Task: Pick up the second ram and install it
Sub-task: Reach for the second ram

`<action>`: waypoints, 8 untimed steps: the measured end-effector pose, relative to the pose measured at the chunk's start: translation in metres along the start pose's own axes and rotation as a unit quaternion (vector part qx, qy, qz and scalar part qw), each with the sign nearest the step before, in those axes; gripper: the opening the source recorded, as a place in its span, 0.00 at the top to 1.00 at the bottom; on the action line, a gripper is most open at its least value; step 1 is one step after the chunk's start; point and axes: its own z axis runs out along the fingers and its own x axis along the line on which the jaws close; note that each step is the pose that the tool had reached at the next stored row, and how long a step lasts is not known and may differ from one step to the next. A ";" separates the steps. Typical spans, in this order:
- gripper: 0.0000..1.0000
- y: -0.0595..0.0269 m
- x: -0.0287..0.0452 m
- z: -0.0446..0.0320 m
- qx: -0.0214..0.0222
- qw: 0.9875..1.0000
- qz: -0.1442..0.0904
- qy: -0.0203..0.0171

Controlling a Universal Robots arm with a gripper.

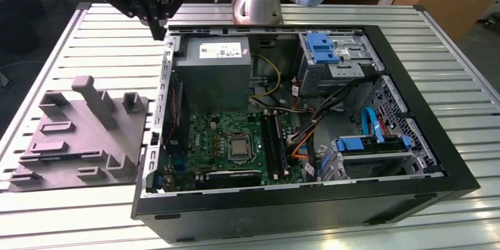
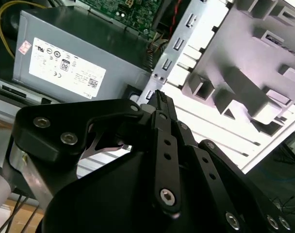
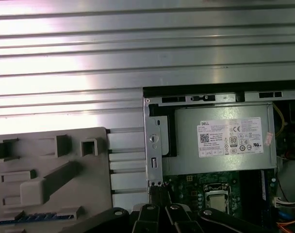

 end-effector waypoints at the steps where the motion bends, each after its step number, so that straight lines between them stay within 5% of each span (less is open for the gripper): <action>1: 0.90 -0.0002 0.0025 0.0000 0.000 1.000 0.000 0.000; 8: 0.90 -0.0015 0.0200 0.0002 0.000 1.000 0.000 0.000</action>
